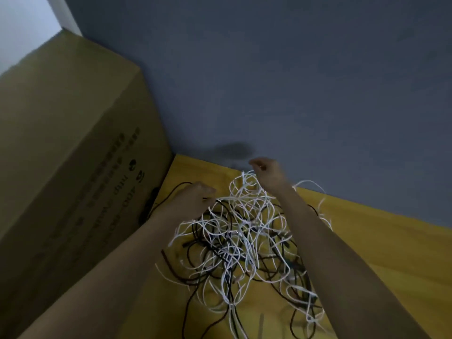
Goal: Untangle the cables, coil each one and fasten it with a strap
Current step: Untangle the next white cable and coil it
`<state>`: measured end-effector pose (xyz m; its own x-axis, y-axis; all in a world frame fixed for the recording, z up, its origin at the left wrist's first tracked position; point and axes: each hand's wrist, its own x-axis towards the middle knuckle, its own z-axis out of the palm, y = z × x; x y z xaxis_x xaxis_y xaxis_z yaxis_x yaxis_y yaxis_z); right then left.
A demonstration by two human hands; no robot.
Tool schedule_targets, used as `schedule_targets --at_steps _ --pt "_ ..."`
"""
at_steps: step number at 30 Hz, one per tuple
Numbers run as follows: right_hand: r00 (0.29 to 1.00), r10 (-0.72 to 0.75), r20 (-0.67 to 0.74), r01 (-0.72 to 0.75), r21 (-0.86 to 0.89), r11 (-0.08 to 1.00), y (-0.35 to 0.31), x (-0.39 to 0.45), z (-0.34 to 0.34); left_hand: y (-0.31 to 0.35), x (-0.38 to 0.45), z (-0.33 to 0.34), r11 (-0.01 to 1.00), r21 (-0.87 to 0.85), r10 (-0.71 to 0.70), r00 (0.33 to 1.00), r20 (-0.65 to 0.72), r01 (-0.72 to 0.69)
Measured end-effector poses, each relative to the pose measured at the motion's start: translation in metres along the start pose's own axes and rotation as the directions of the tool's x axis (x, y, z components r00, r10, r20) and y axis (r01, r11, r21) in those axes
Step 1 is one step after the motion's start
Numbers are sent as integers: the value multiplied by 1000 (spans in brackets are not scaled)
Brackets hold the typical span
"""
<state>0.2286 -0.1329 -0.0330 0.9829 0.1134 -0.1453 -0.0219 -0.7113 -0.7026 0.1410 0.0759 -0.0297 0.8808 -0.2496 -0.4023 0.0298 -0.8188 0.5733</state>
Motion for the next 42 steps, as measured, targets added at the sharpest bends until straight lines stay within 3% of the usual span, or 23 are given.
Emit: schedule_targets --at_steps 3,7,10,13,16,18,22,27,31,35,38,40,42 --pt "996 53 78 -43 -127 991 14 43 30 -2 8 -6 999 -50 -15 994 -106 10" --pt "970 96 224 12 -437 899 43 75 68 -12 19 -10 987 -161 -44 987 -154 19" --pt "983 113 148 -31 -464 885 53 75 77 -17 20 -5 974 -222 -62 990 -124 34" --pt "995 81 60 -55 -353 934 44 60 65 -16 16 -1 961 -275 -78 988 -134 39" --pt "994 -70 -81 70 1 998 15 31 36 -2 9 -2 950 -313 -62 975 -213 -8" --pt "983 -94 -157 134 261 956 -14 3 8 18 5 -7 954 -290 1 964 -265 -81" --pt "958 -103 -268 229 501 834 -59 -49 -46 69 -3 -24 927 -255 169 913 -372 -275" --pt "908 -134 -397 357 565 744 -94 -87 -108 139 -12 -43 898 -197 286 862 -419 -394" --pt "848 -98 -521 434 576 693 -118 -113 -164 201 -27 -61 861 -126 349 751 -560 -493" --pt "774 -38 -632 501 575 647 -145 -140 -226 266 -50 -88 784 -97 448 668 -594 -613" --pt "719 32 -694 604 647 466 -161 -156 -277 316 -70 -112 643 -257 459 632 -625 -722" --pt "745 37 -666 591 684 427 -159 -169 -297 340 -78 -120 543 -403 442 658 -609 -737" --pt "827 3 -563 478 705 523 -144 -182 -294 357 -80 -122 483 -485 430 680 -595 -729"
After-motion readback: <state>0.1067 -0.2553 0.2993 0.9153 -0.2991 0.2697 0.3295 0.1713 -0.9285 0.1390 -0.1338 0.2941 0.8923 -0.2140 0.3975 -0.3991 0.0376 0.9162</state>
